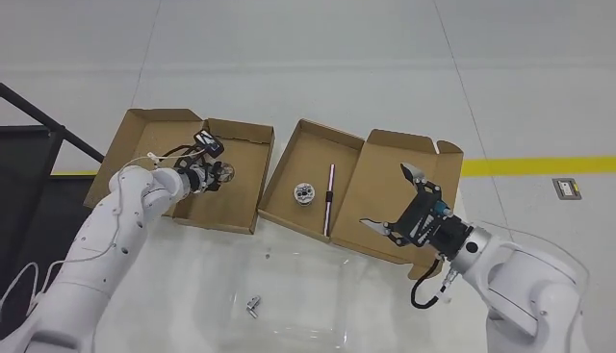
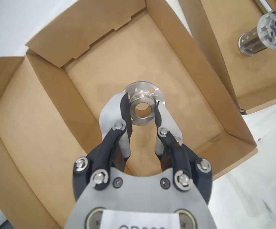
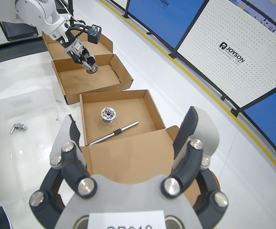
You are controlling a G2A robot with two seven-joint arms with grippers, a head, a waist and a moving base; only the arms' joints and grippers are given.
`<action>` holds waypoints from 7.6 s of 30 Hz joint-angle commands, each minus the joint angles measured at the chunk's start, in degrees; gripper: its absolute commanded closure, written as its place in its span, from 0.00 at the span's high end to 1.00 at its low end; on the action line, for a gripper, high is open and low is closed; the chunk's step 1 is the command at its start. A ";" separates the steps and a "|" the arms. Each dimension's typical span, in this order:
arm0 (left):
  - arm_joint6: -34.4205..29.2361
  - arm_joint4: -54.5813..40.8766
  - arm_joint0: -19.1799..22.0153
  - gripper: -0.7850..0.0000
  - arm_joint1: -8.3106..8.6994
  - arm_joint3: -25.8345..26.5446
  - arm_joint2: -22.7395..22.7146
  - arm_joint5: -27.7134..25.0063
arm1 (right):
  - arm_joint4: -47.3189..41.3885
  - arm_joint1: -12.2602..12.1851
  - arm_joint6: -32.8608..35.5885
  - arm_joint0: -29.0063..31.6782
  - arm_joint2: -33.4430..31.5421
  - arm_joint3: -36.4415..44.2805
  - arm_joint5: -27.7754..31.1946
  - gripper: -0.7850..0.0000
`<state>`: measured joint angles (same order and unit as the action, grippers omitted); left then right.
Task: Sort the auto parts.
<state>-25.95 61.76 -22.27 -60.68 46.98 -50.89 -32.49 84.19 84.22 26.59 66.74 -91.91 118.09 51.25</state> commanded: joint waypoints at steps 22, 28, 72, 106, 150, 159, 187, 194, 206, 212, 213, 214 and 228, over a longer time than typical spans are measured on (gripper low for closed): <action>-0.70 0.58 8.04 0.00 -7.99 -18.28 5.60 -6.03 | 0.00 0.00 0.00 0.00 0.00 0.00 0.00 1.00; 1.03 1.76 8.87 0.35 -9.21 -21.32 5.73 -6.34 | 0.00 0.00 0.00 0.00 0.00 0.00 0.00 1.00; -23.19 -21.01 -20.65 1.00 7.54 38.25 -16.52 -22.66 | 0.00 0.00 0.00 0.00 0.00 0.00 0.00 1.00; -37.12 -38.98 -24.88 1.00 19.45 58.10 -1.60 -8.72 | 0.00 0.00 0.00 0.00 0.00 0.00 0.00 1.00; -43.87 -18.12 -21.26 1.00 11.92 52.74 15.56 24.40 | 0.00 0.00 0.00 0.00 0.00 0.00 0.00 1.00; -45.40 -12.98 -22.79 1.00 10.73 53.16 16.27 33.55 | 0.00 0.00 0.00 0.00 0.00 0.00 0.00 1.00; -48.80 -6.16 -22.09 0.44 6.18 46.99 17.92 35.10 | 0.00 0.00 0.00 0.00 0.00 0.00 0.00 1.00; -48.73 -6.07 -21.93 0.39 5.12 45.32 17.73 34.44 | 0.00 0.00 0.00 0.00 0.00 0.00 0.00 1.00; -49.17 -5.74 -21.99 0.01 3.68 43.65 17.07 33.23 | 0.00 0.00 0.00 0.00 0.00 0.00 0.00 1.00; -50.07 -6.51 -22.90 0.00 3.89 46.57 14.79 32.40 | 0.00 0.00 0.00 0.00 0.00 0.00 0.00 1.00; -50.19 -7.04 -23.19 0.00 4.06 47.49 14.02 32.20 | 0.00 0.00 0.00 0.00 0.00 0.00 0.00 1.00; -50.57 -6.84 -23.46 0.00 4.30 48.49 13.18 32.23 | 0.00 0.00 0.00 0.00 0.00 0.00 0.00 1.00; -50.52 -3.03 -36.62 0.00 10.53 70.46 -12.07 33.38 | 0.00 0.00 0.00 0.00 0.00 0.00 0.00 1.00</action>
<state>-76.71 57.17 -57.49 -50.65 116.81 -59.85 0.83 84.19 84.22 26.59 66.74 -91.91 118.09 51.25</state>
